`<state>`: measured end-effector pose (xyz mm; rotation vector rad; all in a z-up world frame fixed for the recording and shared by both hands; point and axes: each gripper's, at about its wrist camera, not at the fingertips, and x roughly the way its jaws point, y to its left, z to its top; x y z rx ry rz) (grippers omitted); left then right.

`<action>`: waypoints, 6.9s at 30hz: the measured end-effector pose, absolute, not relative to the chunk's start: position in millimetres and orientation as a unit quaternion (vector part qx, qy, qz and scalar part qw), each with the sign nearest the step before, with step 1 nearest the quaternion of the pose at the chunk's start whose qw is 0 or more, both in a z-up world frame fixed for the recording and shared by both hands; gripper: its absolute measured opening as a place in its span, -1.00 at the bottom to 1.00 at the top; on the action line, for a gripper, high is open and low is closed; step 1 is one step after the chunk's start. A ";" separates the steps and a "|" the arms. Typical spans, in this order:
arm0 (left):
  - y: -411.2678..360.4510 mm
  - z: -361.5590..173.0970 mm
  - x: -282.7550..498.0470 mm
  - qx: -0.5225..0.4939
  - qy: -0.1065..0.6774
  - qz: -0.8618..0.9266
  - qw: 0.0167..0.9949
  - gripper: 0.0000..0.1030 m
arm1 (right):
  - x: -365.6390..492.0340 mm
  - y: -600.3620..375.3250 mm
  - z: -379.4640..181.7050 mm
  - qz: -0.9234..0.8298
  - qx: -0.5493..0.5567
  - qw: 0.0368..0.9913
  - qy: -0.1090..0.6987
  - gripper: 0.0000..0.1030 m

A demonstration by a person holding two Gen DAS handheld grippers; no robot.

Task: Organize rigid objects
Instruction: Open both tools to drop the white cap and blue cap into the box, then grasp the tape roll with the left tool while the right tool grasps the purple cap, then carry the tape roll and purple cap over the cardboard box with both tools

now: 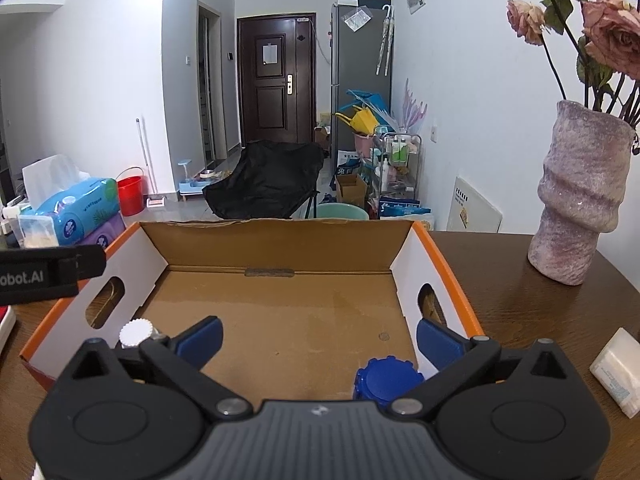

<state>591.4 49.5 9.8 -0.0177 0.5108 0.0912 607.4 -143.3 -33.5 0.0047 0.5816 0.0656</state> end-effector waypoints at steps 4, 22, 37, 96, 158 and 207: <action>49.8 12.5 582.9 -0.004 0.247 0.048 0.968 1.00 | 601.7 -146.7 -30.2 0.026 0.001 0.959 0.284 1.00; 65.4 27.0 534.7 -0.020 0.230 0.054 0.972 1.00 | 550.7 -157.8 -11.3 0.022 -0.003 0.966 0.256 1.00; 71.4 35.0 467.4 -0.025 0.216 0.060 0.974 1.00 | 486.1 -169.2 1.9 0.034 -0.018 0.972 0.231 1.00; 19.2 -37.9 307.8 -0.012 0.301 0.049 0.952 1.00 | 357.5 -309.9 -92.5 0.024 -0.007 0.942 0.335 0.01; 8.7 -51.1 335.8 0.009 0.283 -0.011 0.959 -0.14 | 350.6 -303.6 -80.9 0.012 0.005 0.959 0.282 0.01; 5.6 24.1 482.1 -0.047 0.217 -0.006 0.975 -0.13 | 507.4 -205.8 -14.9 0.062 0.064 0.972 0.216 0.01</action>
